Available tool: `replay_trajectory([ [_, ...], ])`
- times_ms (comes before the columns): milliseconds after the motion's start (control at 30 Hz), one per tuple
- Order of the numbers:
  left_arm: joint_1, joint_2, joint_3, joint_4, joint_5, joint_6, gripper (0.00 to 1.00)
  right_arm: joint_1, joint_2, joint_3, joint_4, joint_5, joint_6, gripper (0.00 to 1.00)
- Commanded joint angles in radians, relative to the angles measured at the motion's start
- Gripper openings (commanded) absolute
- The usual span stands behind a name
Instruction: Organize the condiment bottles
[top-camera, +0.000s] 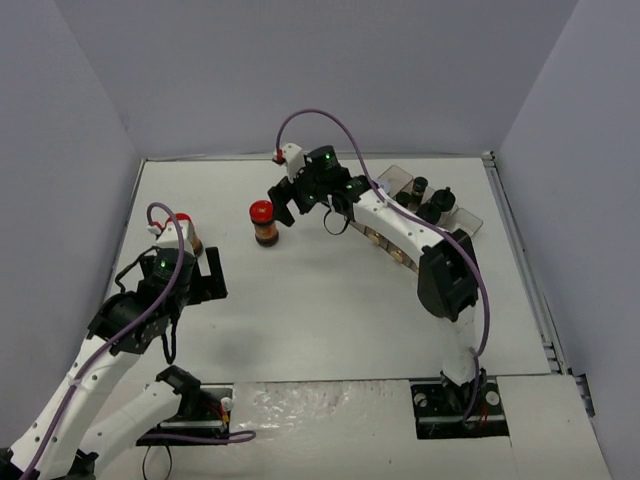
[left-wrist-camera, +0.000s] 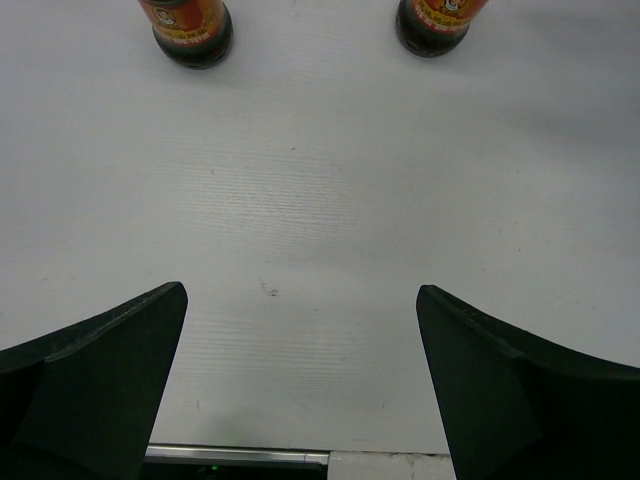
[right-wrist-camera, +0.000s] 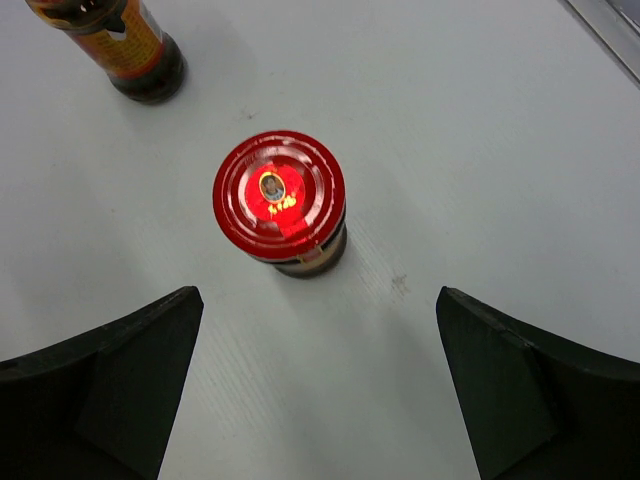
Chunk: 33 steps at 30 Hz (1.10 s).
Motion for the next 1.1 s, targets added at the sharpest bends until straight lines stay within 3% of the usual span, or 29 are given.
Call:
replay_trajectory([
  [0,0.009,0.022,0.069,-0.018,-0.003,-0.018,0.97,0.026,0.065,0.13,0.065,-0.093,-0.048,1.0],
  [333,0.011,0.032,0.093,-0.058,-0.013,-0.025,0.97,0.047,0.227,0.261,0.065,-0.137,-0.067,1.0],
  [700,0.01,0.028,0.093,-0.076,-0.025,-0.037,0.97,0.065,0.293,0.3,0.065,-0.144,-0.07,0.97],
  [967,0.01,0.027,0.092,-0.088,-0.022,-0.041,0.97,0.065,0.325,0.312,0.066,-0.139,-0.068,0.81],
  [1067,0.011,0.027,0.096,-0.095,-0.022,-0.04,0.97,0.065,0.324,0.308,0.066,-0.126,-0.068,0.62],
])
